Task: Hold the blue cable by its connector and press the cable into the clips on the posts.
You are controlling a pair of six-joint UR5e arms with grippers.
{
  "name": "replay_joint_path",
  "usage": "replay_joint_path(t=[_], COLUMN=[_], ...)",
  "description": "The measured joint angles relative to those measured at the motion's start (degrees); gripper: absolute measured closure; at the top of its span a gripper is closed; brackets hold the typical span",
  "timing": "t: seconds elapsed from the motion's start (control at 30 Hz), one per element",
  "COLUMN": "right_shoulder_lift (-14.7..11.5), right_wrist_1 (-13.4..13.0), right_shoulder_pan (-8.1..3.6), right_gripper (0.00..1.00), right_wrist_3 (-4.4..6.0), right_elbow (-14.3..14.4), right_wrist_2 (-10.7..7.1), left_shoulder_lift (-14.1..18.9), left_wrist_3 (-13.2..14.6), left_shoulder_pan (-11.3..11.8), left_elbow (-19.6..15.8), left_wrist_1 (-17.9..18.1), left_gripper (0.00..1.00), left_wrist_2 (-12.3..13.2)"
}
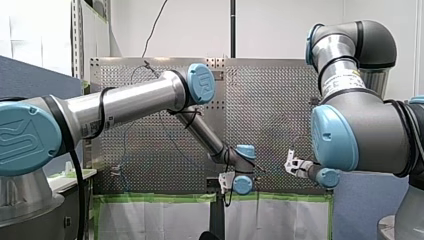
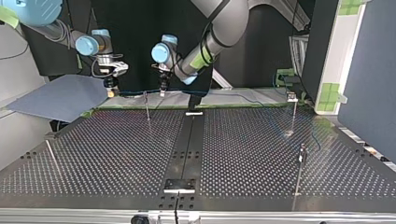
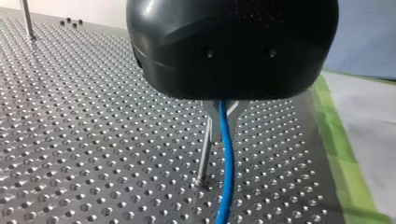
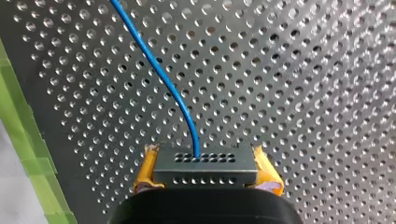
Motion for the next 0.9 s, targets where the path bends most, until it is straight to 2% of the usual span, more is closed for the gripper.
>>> replay_joint_path(t=[0.17, 0.43, 0.57, 0.7, 0.9], right_shoulder_lift=[0.01, 0.04, 0.05, 0.13, 1.10], right_wrist_1=[-0.08, 0.02, 0.09, 0.11, 0.09], right_shoulder_pan=[-0.35, -1.05, -1.22, -1.25, -1.13], right_gripper=[1.00, 1.00, 1.00, 1.00, 1.00], right_wrist_3=[0.55, 0.84, 0.87, 0.71, -0.09], right_elbow=[-0.17, -0.96, -1.52, -2.06, -3.02], right_wrist_2=[0.49, 3.50, 3.98, 4.12, 4.13], left_shoulder_lift=[-0.52, -2.88, -3.00, -3.01, -3.02], left_wrist_3=[0.04, 0.11, 0.13, 0.13, 0.35], left_shoulder_pan=[0.56, 1.13, 1.70, 2.14, 2.92], left_elbow=[1.04, 4.43, 5.40, 6.04, 6.70], left_wrist_1=[-0.42, -2.98, -3.38, -3.47, -3.49], left_gripper=[1.00, 1.00, 1.00, 1.00, 1.00], left_wrist_2=[0.65, 1.28, 1.49, 1.72, 2.25])
